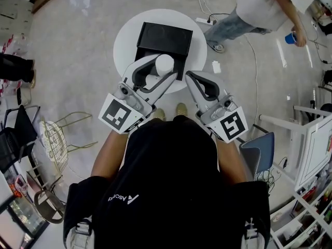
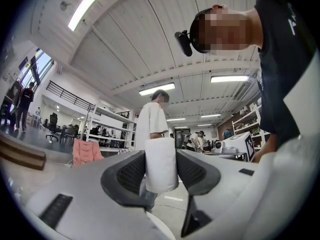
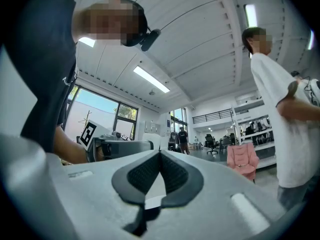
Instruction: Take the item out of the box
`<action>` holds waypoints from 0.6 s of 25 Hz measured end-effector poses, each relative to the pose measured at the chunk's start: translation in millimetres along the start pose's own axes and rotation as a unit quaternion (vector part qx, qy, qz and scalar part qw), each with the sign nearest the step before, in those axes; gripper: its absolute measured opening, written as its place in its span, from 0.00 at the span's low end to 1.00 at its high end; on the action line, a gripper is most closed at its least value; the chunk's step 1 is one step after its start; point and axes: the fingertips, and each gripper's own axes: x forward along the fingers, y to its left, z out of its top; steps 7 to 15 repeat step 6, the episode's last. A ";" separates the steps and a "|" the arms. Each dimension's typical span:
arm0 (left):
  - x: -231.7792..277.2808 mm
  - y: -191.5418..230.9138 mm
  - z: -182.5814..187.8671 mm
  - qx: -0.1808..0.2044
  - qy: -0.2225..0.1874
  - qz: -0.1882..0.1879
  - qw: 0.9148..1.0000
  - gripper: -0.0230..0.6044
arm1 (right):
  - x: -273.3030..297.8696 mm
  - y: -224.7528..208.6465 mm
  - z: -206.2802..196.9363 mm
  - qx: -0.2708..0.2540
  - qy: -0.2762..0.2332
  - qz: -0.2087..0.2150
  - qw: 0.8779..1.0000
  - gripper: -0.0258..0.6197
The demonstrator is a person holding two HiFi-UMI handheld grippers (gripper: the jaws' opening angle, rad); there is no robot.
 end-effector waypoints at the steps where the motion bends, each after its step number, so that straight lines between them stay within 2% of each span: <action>1: 0.1 1.0 0.3 0.000 0.000 0.000 1.000 0.33 | 1.0 -0.2 -0.1 0.000 0.000 0.000 1.000 0.04; 15: 3.2 0.5 6.6 -0.001 -0.011 -0.004 1.000 0.33 | 3.8 -1.7 3.0 0.000 -0.005 0.003 1.000 0.04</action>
